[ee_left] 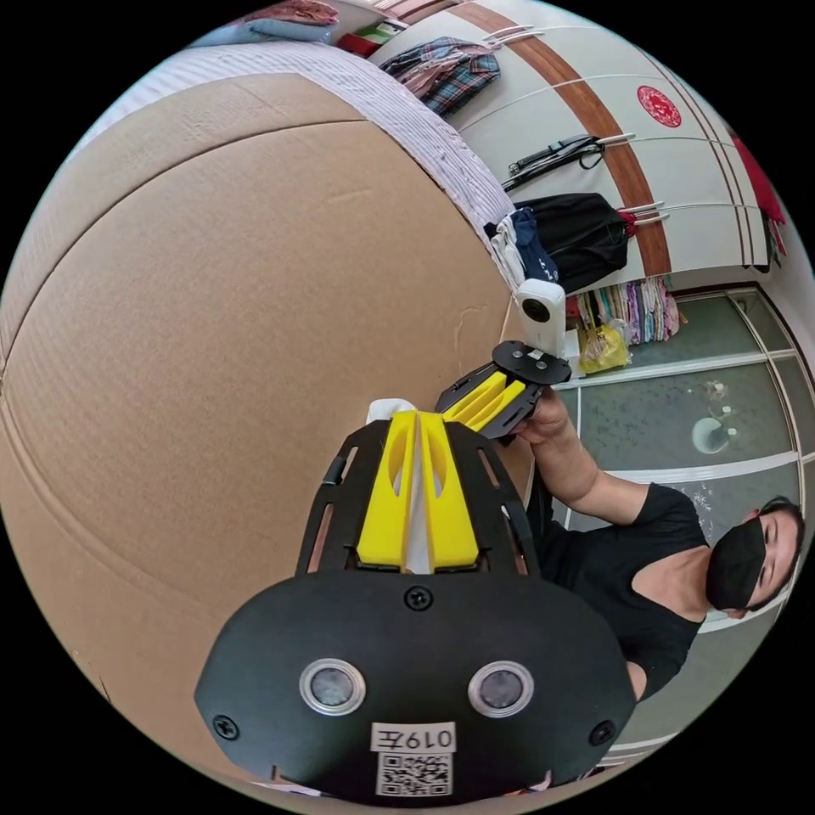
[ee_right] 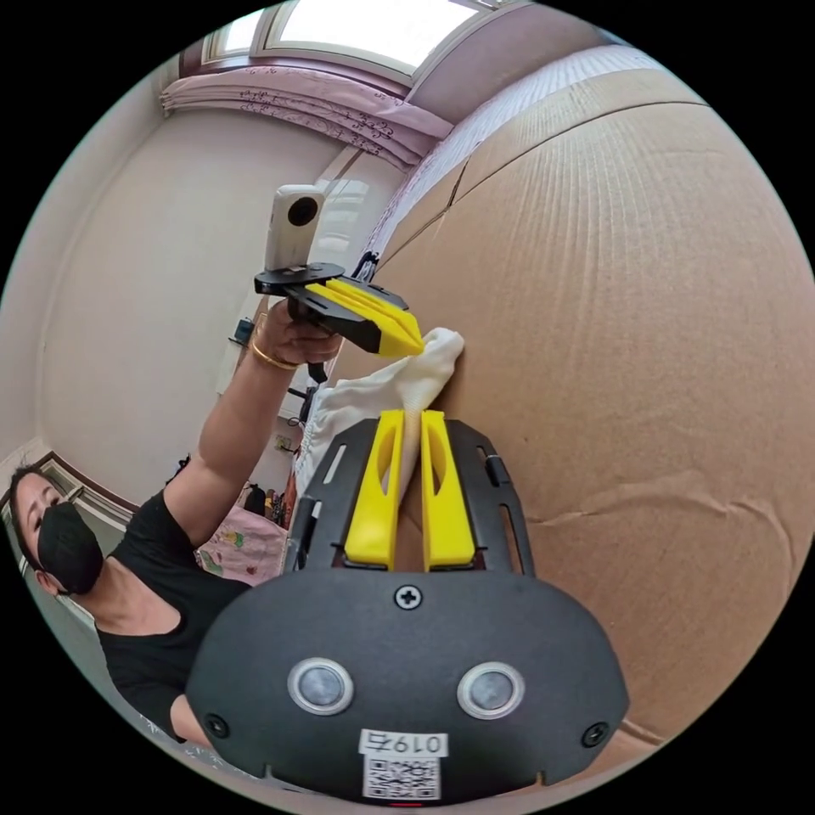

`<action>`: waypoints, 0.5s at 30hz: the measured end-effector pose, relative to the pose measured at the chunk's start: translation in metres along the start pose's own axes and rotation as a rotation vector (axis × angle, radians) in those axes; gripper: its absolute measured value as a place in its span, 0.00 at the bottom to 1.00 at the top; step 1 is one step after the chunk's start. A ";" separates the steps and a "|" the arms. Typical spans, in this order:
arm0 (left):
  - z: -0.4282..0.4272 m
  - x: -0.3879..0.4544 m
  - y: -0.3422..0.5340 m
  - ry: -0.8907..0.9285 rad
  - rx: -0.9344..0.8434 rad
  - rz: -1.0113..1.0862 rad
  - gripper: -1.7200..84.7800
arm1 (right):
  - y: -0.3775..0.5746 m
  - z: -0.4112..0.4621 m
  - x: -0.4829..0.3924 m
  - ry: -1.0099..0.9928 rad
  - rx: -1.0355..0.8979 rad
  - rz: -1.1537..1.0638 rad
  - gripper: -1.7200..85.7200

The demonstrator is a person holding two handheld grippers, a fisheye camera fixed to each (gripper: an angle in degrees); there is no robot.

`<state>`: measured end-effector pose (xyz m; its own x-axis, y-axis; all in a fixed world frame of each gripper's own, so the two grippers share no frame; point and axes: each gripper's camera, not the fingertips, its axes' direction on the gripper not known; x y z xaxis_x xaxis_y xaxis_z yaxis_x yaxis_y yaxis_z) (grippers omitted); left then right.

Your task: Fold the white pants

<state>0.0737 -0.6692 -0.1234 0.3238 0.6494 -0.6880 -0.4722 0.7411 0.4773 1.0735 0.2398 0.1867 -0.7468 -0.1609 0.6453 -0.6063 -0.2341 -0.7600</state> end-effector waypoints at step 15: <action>-0.029 0.017 0.072 -0.039 0.038 -0.002 0.03 | -0.061 -0.031 0.071 0.003 -0.073 -0.030 0.13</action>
<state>0.0218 -0.6098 -0.1166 0.3571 0.6537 -0.6672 -0.4403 0.7478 0.4969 1.0493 0.2722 0.2763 -0.7287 -0.1515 0.6679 -0.6468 -0.1682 -0.7439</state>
